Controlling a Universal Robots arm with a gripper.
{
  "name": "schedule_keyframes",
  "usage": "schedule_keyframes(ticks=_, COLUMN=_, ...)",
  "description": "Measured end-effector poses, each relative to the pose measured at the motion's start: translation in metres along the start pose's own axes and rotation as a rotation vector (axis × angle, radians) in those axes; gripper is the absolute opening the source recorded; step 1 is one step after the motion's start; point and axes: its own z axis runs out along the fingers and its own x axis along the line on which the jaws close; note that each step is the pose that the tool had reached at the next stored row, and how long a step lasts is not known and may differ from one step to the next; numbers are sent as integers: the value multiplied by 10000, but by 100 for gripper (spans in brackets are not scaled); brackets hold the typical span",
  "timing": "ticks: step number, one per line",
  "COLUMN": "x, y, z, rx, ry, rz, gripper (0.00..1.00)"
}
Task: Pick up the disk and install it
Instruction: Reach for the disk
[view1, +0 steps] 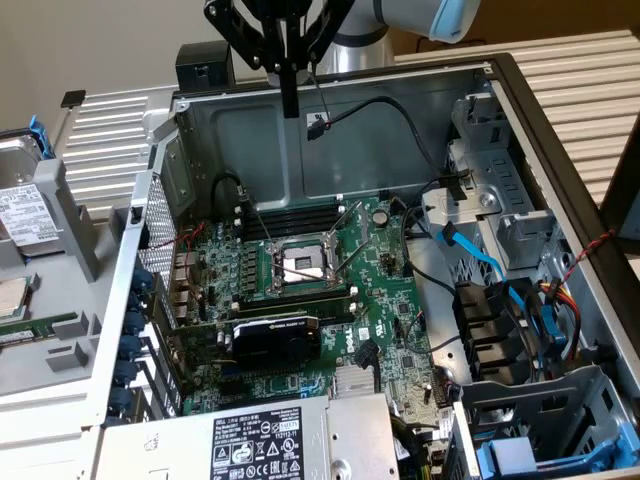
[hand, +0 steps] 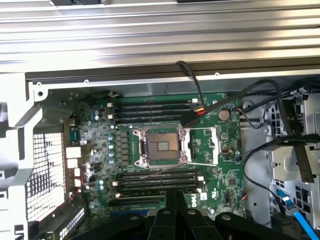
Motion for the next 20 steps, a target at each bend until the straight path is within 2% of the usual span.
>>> schedule_keyframes(ticks=3, x=101, y=-5, z=-3, rx=9, ry=-19, rz=0, gripper=11)
schedule_keyframes(ticks=12, x=365, y=-20, z=-9, rx=14, ry=-20, rz=-27, gripper=11)
schedule_keyframes(ticks=20, x=515, y=-7, z=-13, rx=108, ry=-26, rz=-34, gripper=11)
